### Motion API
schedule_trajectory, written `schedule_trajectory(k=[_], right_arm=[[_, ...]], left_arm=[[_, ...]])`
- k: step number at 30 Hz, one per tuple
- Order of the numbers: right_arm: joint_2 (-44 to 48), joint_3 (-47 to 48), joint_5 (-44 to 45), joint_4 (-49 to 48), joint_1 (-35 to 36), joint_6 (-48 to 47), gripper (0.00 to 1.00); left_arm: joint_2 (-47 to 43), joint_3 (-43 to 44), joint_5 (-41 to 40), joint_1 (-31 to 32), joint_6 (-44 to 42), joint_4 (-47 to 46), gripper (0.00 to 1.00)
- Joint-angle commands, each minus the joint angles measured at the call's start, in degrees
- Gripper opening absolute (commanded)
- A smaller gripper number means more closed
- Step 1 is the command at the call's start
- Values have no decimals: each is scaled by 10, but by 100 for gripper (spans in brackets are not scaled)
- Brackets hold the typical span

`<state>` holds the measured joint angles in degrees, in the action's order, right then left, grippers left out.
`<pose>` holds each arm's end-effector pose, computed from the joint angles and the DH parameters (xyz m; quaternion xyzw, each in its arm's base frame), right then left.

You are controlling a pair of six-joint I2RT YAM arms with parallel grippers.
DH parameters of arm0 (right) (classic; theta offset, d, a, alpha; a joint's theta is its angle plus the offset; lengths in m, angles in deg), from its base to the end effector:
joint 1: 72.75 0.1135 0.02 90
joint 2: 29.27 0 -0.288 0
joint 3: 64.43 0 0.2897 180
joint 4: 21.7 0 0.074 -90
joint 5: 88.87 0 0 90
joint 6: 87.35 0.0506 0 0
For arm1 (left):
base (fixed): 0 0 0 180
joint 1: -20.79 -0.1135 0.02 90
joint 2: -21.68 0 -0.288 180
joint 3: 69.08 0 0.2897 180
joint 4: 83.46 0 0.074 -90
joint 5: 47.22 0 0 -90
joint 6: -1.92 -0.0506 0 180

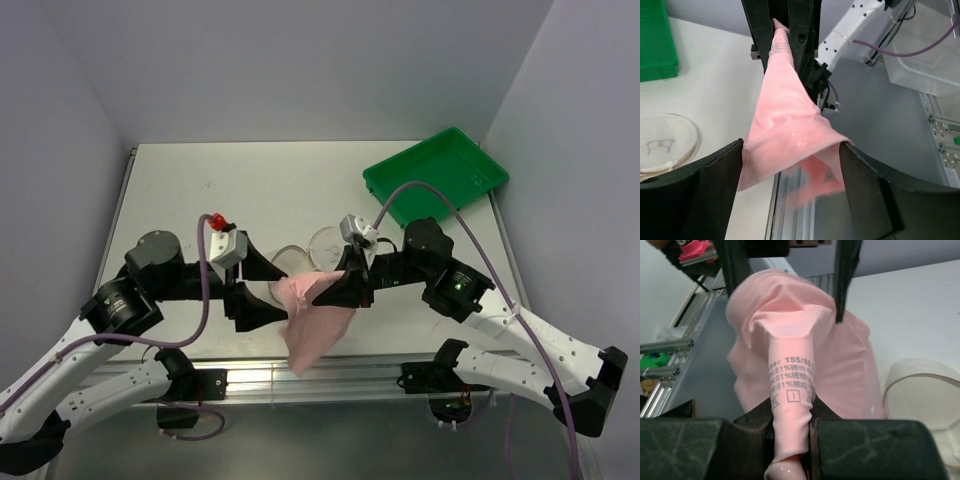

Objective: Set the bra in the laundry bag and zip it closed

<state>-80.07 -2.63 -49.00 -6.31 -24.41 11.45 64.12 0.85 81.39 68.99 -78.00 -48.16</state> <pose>0.1229 0.1965 0.3838 -0.4957 0.5280 0.5673 0.3919 0.0944 -0.1529 0.4261 0.4377 0.6013 -0.5197 0.4205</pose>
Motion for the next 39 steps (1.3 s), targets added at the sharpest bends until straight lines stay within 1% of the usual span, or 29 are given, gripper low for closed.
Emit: schedule_trajectory(k=[1,4,7,8,11,12,14,16,17,19,21,22,24,25,26,27,28,29,30,32,34,35,37,39], right_arm=[[22,-5,55,-25,0,4,0],[27,-9,73,-28,-1,10,0],[29,-12,89,-32,-1,17,0],[29,-12,100,-32,-1,19,0],[28,-9,147,-32,-1,31,0],[27,-9,169,-32,-2,37,0],[23,-7,172,-32,-2,37,0],[19,-6,158,-32,-2,35,0],[15,-6,153,-32,-1,34,0],[12,-5,148,-30,-1,35,0],[11,-7,146,-28,-1,34,0],[12,-9,147,-28,-1,34,0],[15,-11,150,-28,-1,34,0],[15,-12,150,-27,-1,34,0],[18,-13,150,-27,-1,34,0],[18,-14,152,-28,-2,34,0],[19,-16,158,-26,-1,33,0],[23,-17,174,-24,-1,33,0],[26,-17,187,-21,-1,32,0],[36,-17,214,-10,-2,29,0],[41,-17,262,2,-2,27,0],[45,-17,297,5,-2,25,0],[45,-13,335,21,-3,26,0],[44,-10,388,31,-2,28,0]], left_arm=[[-37,3,-43,0,8,4,83],[-62,-6,-60,0,16,5,84],[-78,-15,-102,0,36,1,84],[-80,-16,-145,0,41,1,84],[-73,-19,-221,0,71,6,81],[-65,-20,-264,0,80,6,81],[-56,-20,-310,0,106,1,83],[-49,-27,-311,0,114,-18,88],[-48,-30,-314,0,113,-28,92],[-46,-38,-331,0,107,-56,94],[-37,-44,-313,0,102,-85,92],[-32,-46,-284,0,102,-95,91],[-16,-48,-257,0,107,-110,88],[-10,-48,-240,1,110,-122,85],[-7,-51,-234,0,110,-128,73],[-4,-54,-229,0,109,-135,59],[-6,-58,-225,1,111,-142,36],[-7,-59,-237,0,112,-147,5],[-14,-60,-248,0,113,-146,0],[-22,-63,-274,0,111,-139,0],[-31,-68,-299,0,115,-128,0],[-38,-73,-325,0,117,-118,0],[-45,-81,-356,0,129,-110,0],[-55,-91,-413,0,140,-95,0]])
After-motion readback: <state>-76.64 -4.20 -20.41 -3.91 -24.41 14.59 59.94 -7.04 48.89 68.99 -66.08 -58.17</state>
